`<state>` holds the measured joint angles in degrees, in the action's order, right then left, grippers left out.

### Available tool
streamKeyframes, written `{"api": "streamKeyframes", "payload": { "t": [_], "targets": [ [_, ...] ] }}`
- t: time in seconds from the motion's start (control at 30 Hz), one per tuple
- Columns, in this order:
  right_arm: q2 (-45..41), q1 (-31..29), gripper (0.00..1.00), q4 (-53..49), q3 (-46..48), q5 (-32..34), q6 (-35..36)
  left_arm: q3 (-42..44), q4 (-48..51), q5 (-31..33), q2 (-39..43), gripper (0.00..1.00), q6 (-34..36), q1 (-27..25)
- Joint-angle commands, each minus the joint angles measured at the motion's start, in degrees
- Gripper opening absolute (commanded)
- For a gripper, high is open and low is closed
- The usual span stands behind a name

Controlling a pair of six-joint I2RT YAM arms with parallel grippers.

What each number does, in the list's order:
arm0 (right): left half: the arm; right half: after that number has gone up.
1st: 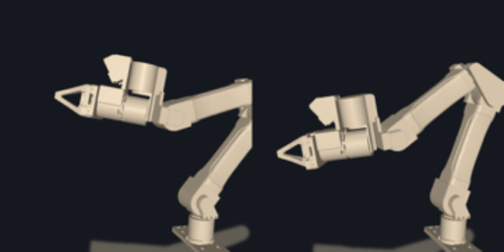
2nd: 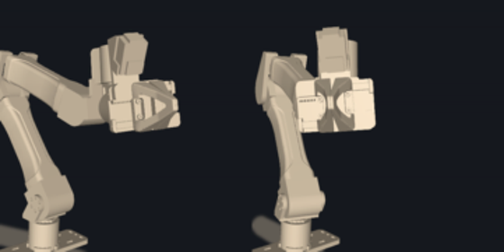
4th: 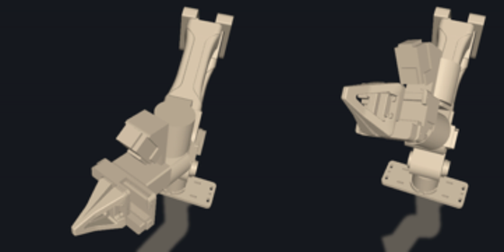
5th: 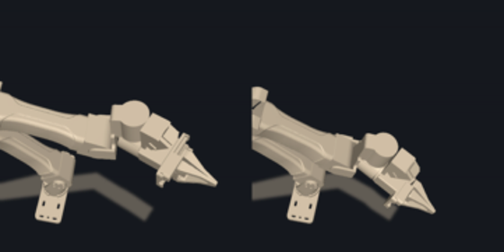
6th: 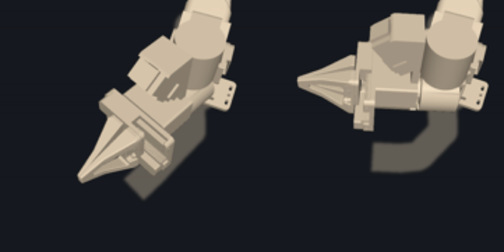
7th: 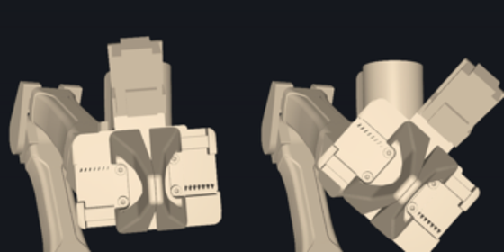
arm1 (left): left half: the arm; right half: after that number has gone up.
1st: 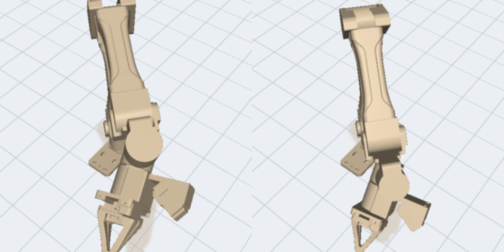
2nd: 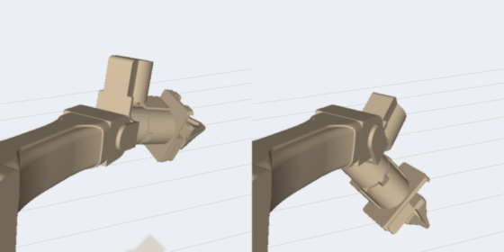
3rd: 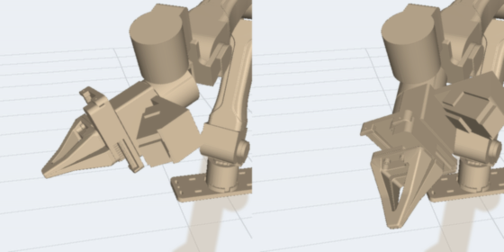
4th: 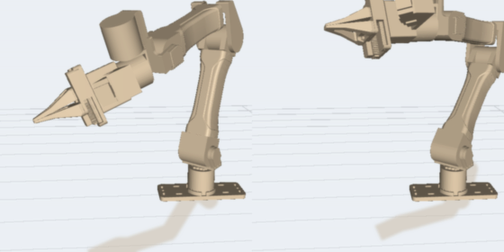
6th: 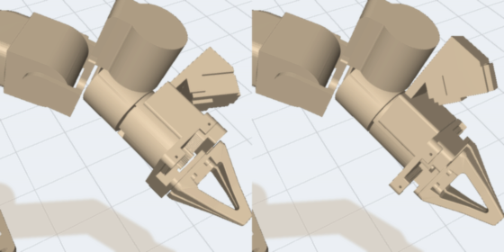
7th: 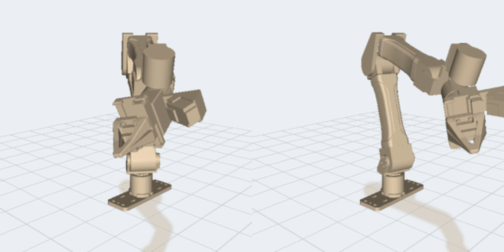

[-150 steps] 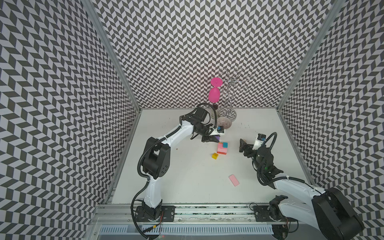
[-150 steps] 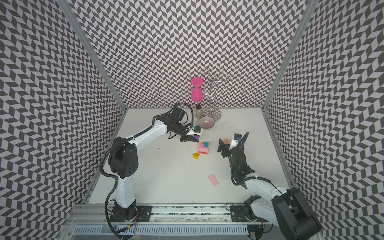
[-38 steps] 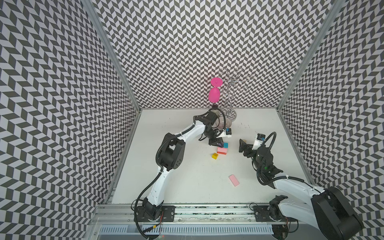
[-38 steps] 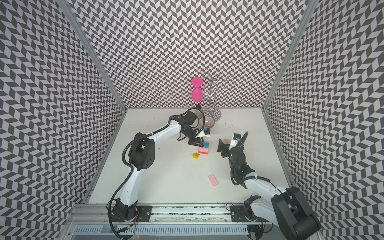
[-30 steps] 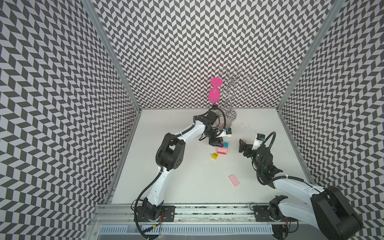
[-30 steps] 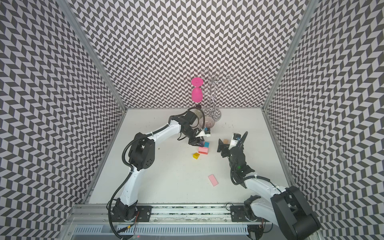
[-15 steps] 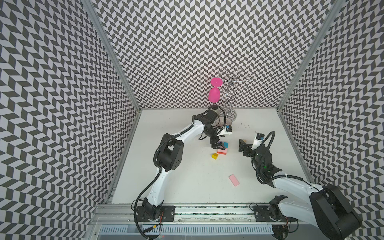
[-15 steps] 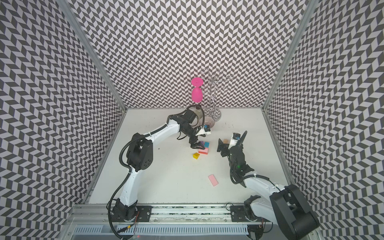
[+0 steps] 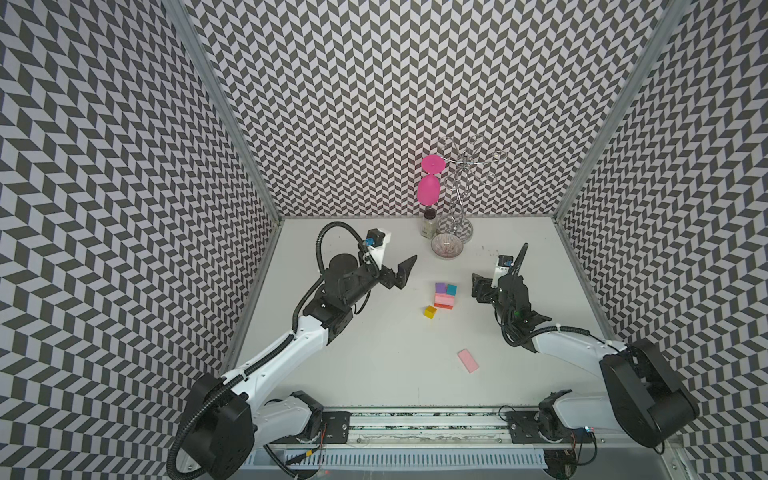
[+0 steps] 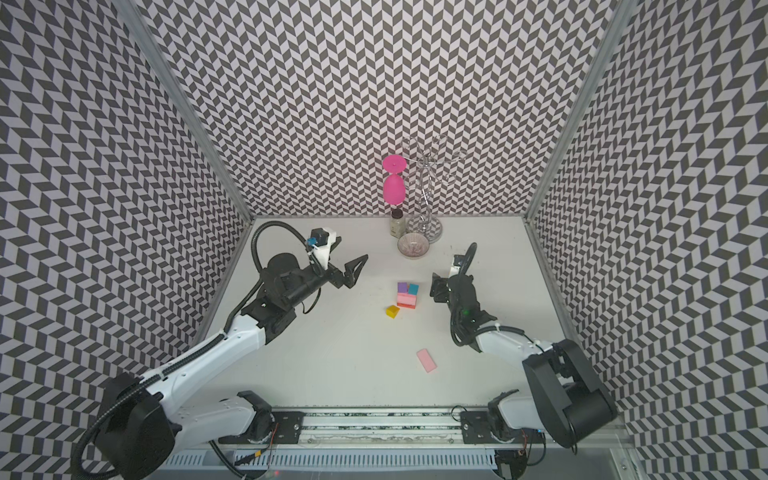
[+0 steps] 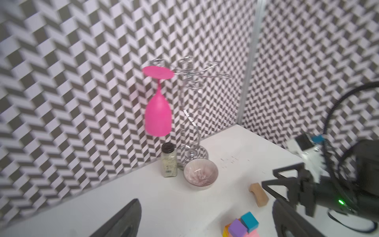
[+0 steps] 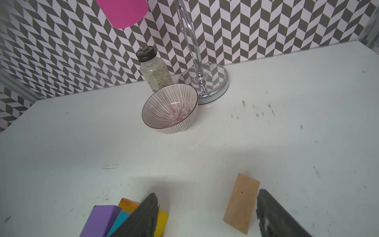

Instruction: Build the wood block tower

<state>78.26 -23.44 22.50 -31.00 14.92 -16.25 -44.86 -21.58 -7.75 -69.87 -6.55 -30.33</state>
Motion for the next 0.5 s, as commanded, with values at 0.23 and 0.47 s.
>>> {"api": "streamKeyframes", "payload": {
  "t": [0.23,0.47],
  "targets": [
    [5.50,-0.51,0.69,-5.56,-4.84,-1.18,-1.73,-3.04,-0.68,11.47,-16.55,0.98,-18.84,-0.58],
    [9.34,-3.08,0.67,-7.56,-7.91,0.04,-1.42,-6.79,1.62,16.80,-25.48,0.99,-18.55,-4.14]
  ]
}}
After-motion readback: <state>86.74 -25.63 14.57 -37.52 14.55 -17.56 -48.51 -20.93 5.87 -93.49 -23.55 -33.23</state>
